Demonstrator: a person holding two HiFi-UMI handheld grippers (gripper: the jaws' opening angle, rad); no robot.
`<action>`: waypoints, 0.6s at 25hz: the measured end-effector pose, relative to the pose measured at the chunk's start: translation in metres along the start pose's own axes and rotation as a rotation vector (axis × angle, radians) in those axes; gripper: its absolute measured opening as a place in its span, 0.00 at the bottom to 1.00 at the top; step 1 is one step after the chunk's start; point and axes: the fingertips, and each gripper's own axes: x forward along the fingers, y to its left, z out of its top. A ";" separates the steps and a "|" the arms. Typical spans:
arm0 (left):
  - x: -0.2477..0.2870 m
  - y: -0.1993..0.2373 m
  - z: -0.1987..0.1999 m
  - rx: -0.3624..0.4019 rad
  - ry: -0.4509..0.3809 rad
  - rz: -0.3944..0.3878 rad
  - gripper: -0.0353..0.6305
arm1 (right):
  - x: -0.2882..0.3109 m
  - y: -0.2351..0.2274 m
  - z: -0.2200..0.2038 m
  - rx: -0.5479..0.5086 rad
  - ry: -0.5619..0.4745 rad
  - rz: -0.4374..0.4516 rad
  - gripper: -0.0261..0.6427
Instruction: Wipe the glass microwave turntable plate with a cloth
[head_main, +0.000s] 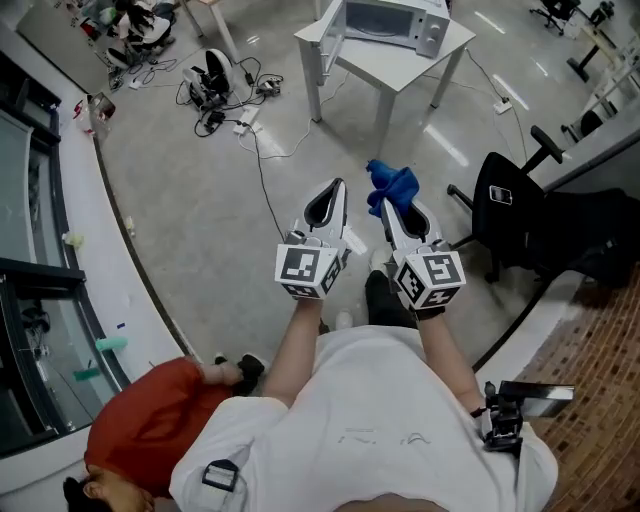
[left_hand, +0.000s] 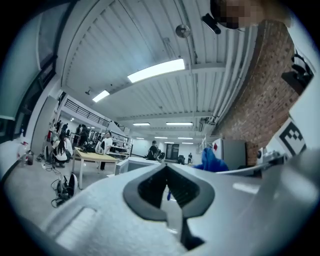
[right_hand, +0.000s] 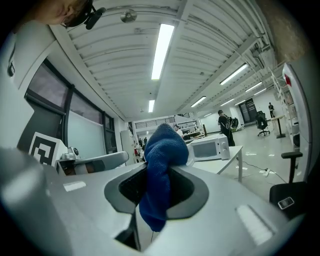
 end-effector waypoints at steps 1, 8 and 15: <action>0.013 0.006 0.000 0.002 0.001 0.006 0.05 | 0.012 -0.009 0.002 0.004 -0.001 0.003 0.18; 0.142 0.026 -0.004 0.066 0.005 0.007 0.05 | 0.099 -0.099 0.041 0.007 -0.040 0.027 0.18; 0.243 0.036 -0.014 0.100 0.013 0.021 0.05 | 0.160 -0.175 0.063 -0.142 -0.025 -0.016 0.18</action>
